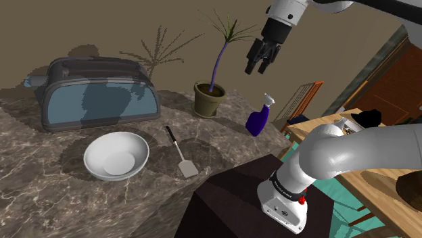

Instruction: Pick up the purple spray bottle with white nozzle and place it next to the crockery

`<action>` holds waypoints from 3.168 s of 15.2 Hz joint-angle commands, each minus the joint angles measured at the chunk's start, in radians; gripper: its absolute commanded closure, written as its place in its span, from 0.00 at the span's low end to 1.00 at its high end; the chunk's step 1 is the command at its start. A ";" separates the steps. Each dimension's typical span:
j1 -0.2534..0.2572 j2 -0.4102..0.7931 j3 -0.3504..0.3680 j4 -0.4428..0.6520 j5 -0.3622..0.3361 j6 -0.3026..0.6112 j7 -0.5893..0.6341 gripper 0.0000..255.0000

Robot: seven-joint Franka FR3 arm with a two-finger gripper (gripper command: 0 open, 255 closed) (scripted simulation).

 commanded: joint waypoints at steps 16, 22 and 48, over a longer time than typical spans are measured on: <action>-0.168 -0.056 -0.256 -0.263 -0.243 0.229 -0.228 0.00; -0.240 -0.001 -0.378 -0.306 -0.343 0.351 -0.320 0.00; -0.265 0.067 -0.447 -0.387 -0.392 0.509 -0.346 1.00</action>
